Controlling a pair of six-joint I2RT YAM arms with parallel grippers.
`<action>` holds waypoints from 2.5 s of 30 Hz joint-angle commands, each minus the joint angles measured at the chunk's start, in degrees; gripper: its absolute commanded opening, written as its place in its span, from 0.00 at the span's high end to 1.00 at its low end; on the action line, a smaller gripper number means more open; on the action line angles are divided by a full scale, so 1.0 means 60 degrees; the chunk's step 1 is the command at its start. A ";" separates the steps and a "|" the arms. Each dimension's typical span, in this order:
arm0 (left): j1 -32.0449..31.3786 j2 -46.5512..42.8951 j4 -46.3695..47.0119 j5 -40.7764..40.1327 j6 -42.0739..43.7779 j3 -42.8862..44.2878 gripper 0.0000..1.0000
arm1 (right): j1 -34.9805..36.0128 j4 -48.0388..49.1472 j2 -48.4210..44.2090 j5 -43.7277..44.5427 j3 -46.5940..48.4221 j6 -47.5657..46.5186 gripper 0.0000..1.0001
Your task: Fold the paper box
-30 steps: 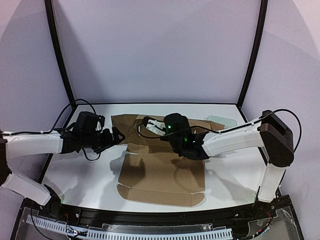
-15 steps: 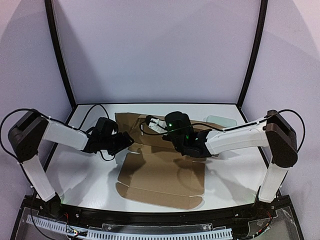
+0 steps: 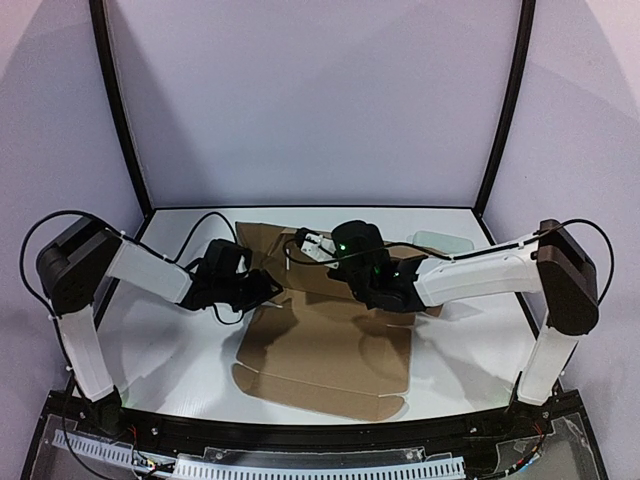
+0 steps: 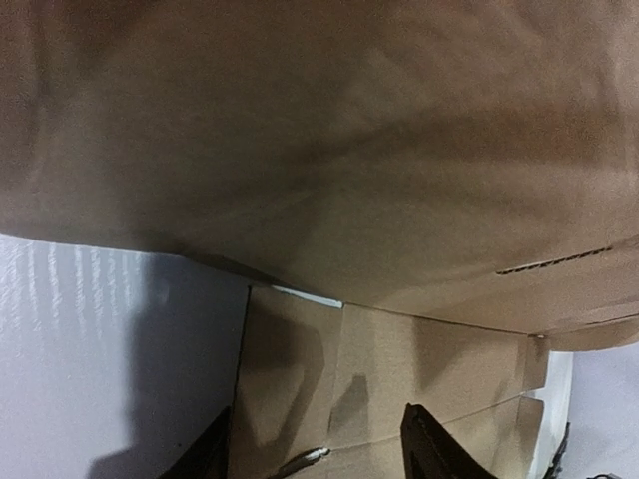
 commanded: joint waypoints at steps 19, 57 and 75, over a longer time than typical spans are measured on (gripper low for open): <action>-0.2226 0.0293 -0.2014 -0.5445 0.3678 0.1534 0.94 | -0.0002 -0.1145 -0.0209 -0.0209 -0.0158 0.0901 1.00; -0.3465 -0.2725 -0.3158 -0.8552 0.3605 0.0005 0.24 | -0.0040 -0.0930 -0.0028 0.0023 -0.0193 0.0671 1.00; 0.2192 -0.4080 -0.4891 -0.5916 0.1289 0.0288 0.01 | -0.0050 -0.0766 -0.0072 -0.0024 -0.0221 0.0640 1.00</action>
